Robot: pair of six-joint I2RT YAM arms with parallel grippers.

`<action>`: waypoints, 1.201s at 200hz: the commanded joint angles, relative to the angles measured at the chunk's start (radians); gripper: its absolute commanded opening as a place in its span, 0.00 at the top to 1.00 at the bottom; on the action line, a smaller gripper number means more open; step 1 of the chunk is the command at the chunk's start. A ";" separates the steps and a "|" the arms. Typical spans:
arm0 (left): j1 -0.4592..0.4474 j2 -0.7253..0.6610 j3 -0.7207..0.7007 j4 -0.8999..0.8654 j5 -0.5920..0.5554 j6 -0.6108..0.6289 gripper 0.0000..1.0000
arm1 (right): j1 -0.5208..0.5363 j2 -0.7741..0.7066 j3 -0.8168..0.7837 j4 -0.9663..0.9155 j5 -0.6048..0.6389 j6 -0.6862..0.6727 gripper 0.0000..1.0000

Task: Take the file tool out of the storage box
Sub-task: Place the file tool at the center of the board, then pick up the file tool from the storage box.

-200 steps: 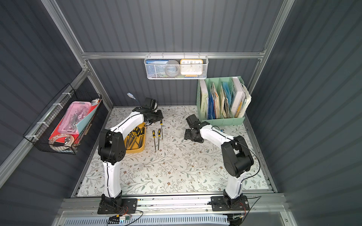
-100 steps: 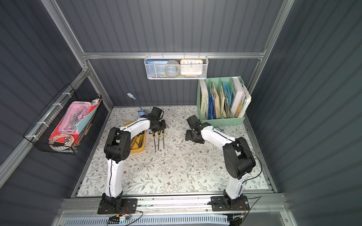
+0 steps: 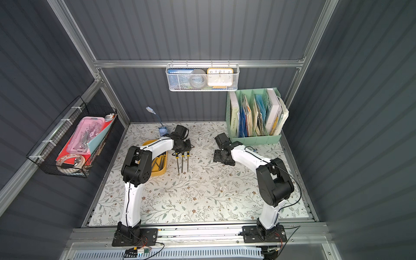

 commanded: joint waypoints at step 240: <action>0.299 -0.144 0.015 -0.243 -0.022 0.154 0.60 | 0.009 0.023 0.014 0.022 -0.022 -0.003 0.27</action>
